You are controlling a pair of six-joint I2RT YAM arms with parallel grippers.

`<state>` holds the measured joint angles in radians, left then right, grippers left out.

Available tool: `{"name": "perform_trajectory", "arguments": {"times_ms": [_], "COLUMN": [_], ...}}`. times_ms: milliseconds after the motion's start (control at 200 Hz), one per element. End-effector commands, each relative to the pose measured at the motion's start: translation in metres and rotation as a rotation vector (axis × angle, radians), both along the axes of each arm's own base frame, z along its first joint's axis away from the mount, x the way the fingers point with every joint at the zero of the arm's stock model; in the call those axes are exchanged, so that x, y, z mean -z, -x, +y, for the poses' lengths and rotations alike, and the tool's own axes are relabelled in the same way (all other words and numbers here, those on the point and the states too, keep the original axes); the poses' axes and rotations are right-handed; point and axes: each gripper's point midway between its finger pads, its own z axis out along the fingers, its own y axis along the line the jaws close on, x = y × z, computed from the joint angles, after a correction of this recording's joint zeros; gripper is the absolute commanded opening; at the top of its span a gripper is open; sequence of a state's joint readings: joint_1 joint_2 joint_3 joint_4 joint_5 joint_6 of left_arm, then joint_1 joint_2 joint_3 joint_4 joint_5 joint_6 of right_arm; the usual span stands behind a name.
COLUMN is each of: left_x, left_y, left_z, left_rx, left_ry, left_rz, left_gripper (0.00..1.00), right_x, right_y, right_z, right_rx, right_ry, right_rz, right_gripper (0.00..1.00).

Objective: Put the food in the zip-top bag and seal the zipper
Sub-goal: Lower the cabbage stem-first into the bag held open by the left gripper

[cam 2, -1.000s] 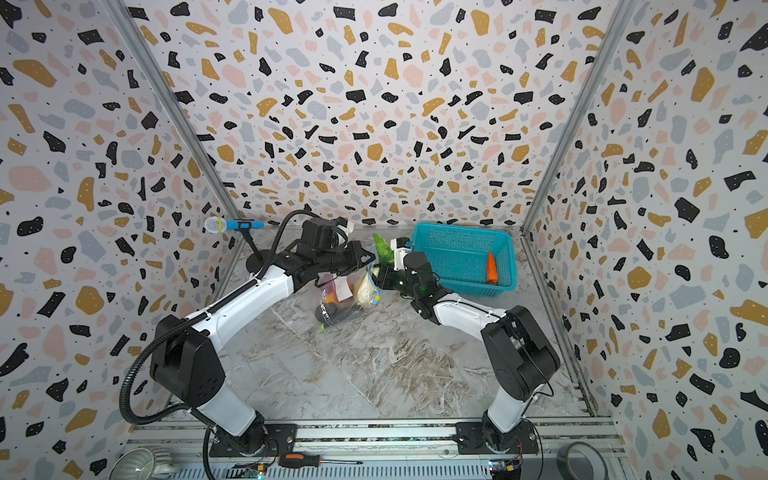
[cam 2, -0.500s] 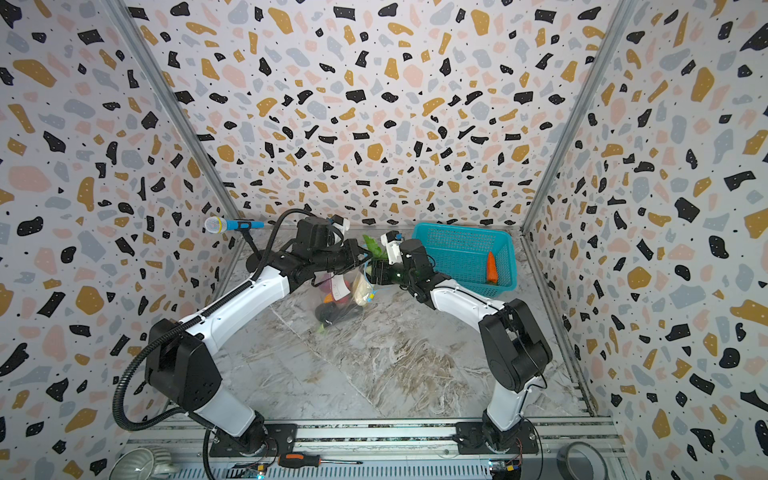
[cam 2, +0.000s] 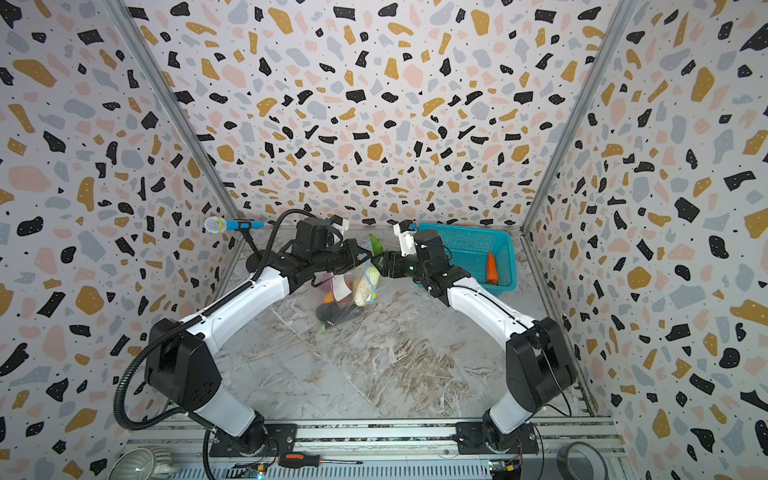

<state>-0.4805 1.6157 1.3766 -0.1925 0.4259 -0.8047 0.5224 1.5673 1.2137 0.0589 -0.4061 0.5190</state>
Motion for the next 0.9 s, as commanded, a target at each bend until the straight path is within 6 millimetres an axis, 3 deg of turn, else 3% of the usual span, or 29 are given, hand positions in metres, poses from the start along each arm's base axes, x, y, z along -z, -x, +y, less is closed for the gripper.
{"name": "perform_trajectory", "arguments": {"times_ms": [0, 250, 596, 696, 896], "left_x": [-0.019, -0.023, -0.023, -0.023, -0.024], "left_y": [0.002, 0.003, 0.004, 0.004, 0.005], "left_z": [0.002, 0.005, 0.006, 0.006, 0.006], "left_rx": [0.002, -0.002, -0.003, -0.004, -0.002], "left_ry": [0.030, 0.033, 0.035, 0.035, 0.036], "left_rz": [-0.056, -0.060, -0.060, -0.059, -0.059], "left_gripper": [0.00, 0.00, 0.00, 0.00, 0.00], "right_x": [0.007, 0.042, 0.045, 0.053, 0.059], "right_y": [0.001, -0.007, -0.003, 0.006, 0.028], "right_z": [-0.021, -0.041, -0.055, -0.049, -0.014], "right_rx": [0.058, 0.100, 0.098, 0.077, 0.009], "right_ry": [0.001, -0.047, -0.136, -0.171, -0.261], "right_rz": [0.051, 0.191, 0.228, 0.295, 0.500], "right_gripper": [0.68, 0.58, 0.59, 0.59, 0.64]}}
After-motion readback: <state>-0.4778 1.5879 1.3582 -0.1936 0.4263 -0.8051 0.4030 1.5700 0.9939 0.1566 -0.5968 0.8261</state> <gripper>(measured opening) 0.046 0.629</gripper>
